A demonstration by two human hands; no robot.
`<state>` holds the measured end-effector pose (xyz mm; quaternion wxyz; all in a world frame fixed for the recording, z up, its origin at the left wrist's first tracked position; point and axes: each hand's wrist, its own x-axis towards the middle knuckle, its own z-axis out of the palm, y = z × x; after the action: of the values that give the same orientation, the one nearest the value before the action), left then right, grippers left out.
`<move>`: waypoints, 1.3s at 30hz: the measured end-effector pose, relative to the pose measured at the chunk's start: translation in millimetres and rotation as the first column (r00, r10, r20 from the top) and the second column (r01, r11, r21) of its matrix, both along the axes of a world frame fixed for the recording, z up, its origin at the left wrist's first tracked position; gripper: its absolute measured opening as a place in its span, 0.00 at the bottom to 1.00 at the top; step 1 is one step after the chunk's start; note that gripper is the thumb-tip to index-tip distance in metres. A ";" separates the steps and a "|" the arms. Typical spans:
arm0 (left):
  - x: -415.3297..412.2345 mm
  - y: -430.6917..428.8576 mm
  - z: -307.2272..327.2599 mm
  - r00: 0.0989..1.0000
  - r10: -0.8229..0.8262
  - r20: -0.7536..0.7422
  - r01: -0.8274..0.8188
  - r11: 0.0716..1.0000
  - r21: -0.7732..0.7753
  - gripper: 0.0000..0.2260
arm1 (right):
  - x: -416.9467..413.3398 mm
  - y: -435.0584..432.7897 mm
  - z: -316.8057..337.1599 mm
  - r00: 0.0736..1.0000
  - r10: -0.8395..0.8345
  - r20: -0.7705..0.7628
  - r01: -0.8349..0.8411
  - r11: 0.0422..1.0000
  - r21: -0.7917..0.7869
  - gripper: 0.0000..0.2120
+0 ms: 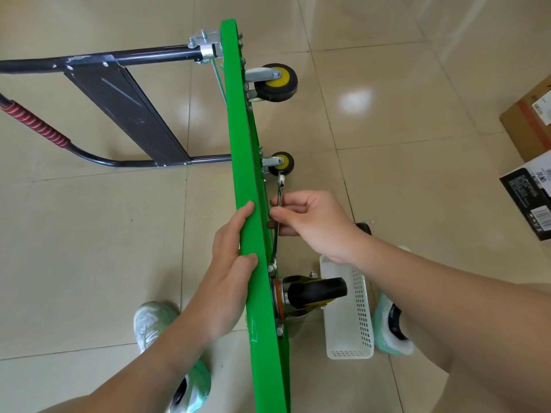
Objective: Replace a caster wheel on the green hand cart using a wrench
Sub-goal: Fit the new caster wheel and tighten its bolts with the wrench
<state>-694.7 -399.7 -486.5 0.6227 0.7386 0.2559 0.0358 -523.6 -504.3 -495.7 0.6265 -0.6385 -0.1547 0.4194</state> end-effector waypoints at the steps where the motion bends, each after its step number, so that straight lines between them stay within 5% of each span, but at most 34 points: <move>1: 0.8 1.1 -3.1 1.000 0.013 0.003 -0.013 1.000 0.004 0.33 | 1.2 1.3 -1.2 1.000 -0.011 -0.019 0.011 1.000 -0.010 0.09; 10: 8.1 8.9 -16.4 0.997 0.076 -0.016 -0.077 0.997 -0.013 0.38 | 3.2 -2.9 13.6 0.986 0.130 0.107 -0.136 0.990 0.045 0.13; 27: 2.9 -4.2 5.2 0.999 0.051 -0.011 -0.051 0.998 -0.021 0.34 | -13.2 -14.5 16.7 0.984 0.079 0.159 -0.099 0.987 0.124 0.14; 39: 2.7 -2.5 4.5 0.997 0.059 -0.055 -0.061 0.997 -0.042 0.35 | 5.3 9.9 -7.2 0.998 0.033 0.053 -0.031 0.999 -0.040 0.07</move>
<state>-692.0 -402.2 -482.0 0.6303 0.7173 0.2954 0.0292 -518.3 -494.3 -502.9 0.6025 -0.6591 -0.1734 0.4153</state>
